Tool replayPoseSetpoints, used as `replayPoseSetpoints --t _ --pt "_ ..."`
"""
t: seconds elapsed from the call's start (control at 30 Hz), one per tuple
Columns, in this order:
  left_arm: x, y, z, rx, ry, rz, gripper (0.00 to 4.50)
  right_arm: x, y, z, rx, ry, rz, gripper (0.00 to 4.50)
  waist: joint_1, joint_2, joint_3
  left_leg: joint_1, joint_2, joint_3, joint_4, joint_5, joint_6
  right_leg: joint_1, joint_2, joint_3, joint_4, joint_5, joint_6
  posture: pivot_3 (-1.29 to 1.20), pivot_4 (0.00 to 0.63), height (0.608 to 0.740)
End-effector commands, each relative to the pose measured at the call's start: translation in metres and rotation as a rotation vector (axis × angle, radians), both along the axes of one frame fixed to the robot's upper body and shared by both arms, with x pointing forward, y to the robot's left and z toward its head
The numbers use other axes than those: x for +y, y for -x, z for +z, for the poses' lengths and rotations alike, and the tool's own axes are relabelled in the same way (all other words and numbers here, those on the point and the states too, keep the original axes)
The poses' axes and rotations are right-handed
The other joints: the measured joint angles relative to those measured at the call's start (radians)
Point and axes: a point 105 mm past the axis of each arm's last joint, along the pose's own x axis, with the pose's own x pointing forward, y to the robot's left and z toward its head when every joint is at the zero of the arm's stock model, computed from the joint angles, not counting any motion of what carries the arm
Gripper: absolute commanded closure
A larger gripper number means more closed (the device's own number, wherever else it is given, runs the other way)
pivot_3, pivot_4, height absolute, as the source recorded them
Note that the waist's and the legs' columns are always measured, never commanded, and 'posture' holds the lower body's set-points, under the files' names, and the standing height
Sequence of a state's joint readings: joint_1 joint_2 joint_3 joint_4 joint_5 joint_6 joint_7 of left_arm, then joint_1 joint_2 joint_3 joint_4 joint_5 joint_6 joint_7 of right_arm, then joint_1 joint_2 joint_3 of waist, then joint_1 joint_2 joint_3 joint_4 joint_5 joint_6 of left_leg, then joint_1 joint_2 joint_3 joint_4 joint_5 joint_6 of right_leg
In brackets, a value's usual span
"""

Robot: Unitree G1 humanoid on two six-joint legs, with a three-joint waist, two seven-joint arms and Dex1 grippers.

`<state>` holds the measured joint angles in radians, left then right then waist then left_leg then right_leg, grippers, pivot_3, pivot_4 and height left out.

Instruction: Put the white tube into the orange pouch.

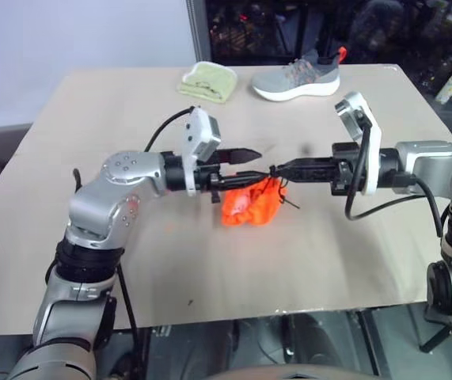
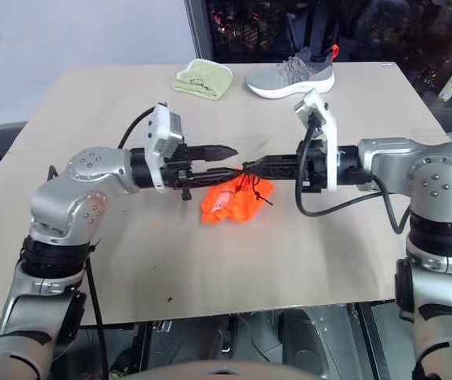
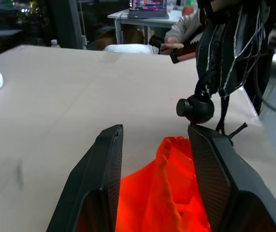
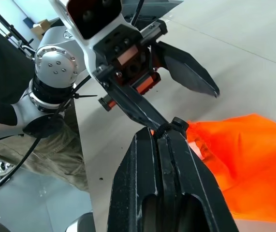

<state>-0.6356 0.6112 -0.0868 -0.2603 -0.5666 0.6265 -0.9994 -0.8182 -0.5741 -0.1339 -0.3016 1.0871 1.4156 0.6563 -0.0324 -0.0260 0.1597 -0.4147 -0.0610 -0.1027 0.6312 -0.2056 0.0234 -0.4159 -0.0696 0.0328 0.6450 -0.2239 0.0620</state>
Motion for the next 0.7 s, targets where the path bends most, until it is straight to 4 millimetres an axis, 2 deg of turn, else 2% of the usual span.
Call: replayPoseSetpoints --t 0.03,0.17,0.7 --pt "-0.007 0.009 0.013 -0.036 0.024 -0.069 2.34 0.0 0.006 0.008 -0.044 -0.006 0.013 4.5 0.0 0.0 0.0 0.0 0.0 0.0 0.0 0.0 0.0 0.0 0.0 0.0 0.0 0.0 0.0 0.0 0.15 0.74" --pt "-0.005 0.017 0.014 0.015 0.026 -0.123 2.34 -0.002 0.003 0.006 -0.043 0.004 -0.009 4.5 0.0 0.0 0.0 0.0 0.0 -0.001 0.0 0.0 0.0 0.0 0.0 -0.001 0.0 0.0 0.0 0.0 0.15 0.74" --pt "-0.017 0.011 0.008 -0.015 0.017 -0.11 2.34 -0.001 0.003 0.006 -0.046 0.001 -0.012 4.5 0.0 0.0 0.0 0.0 0.0 -0.002 0.001 0.0 0.0 0.001 0.0 -0.002 0.0 0.0 0.0 0.0 0.15 0.74"
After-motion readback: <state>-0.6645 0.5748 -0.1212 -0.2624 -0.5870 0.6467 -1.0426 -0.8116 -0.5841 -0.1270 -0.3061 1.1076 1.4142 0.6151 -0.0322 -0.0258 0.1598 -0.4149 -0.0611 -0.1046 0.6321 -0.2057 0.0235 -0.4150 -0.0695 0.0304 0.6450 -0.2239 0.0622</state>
